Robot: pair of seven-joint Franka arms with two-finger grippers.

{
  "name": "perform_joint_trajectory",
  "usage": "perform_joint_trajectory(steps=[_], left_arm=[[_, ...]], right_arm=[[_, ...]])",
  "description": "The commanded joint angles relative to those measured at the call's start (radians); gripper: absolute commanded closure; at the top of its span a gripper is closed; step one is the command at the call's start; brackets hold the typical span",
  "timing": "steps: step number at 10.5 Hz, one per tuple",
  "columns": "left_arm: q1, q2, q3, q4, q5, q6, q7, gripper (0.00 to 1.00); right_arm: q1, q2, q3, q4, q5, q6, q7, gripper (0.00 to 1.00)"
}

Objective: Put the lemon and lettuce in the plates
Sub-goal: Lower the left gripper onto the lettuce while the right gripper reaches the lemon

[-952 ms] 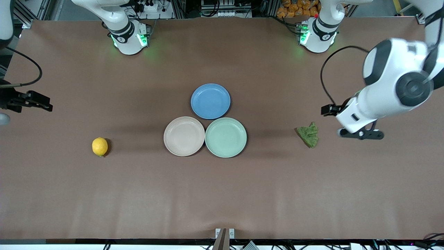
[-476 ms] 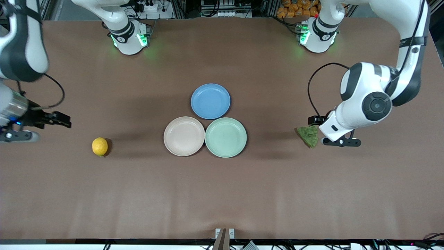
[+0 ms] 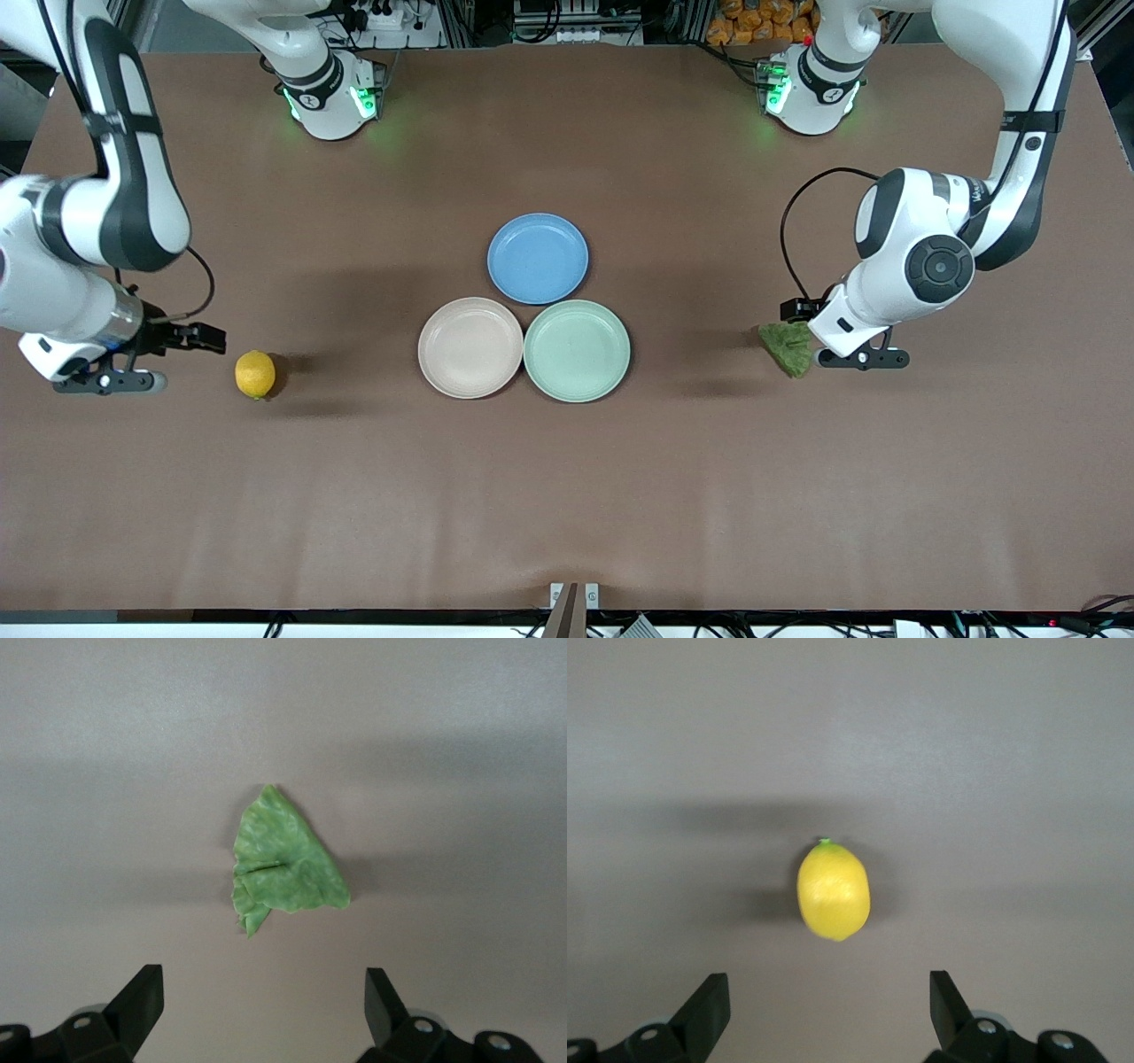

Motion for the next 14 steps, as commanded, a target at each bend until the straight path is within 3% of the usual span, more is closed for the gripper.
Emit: perform_joint_trajectory(steps=[1,5,12,14], left_arm=[[0.011,-0.022,-0.001,-0.067,-0.004,0.077,-0.023,0.00],[0.010,0.066,-0.001,-0.065,-0.004,0.181,-0.074,0.00],[-0.019,0.203,-0.001,0.005,-0.005,0.230,-0.106,0.00],[-0.019,0.228,-0.001,0.019,-0.004,0.230,-0.106,0.00]], right_arm=[[-0.029,0.067,0.014,-0.033,0.018,0.098,0.001,0.00],[-0.029,0.107,0.015,-0.171,0.031,0.316,0.001,0.00],[-0.029,0.230,0.017,-0.174,0.051,0.468,0.006,0.00],[-0.023,0.230,0.017,-0.174,0.051,0.459,0.012,0.47]])
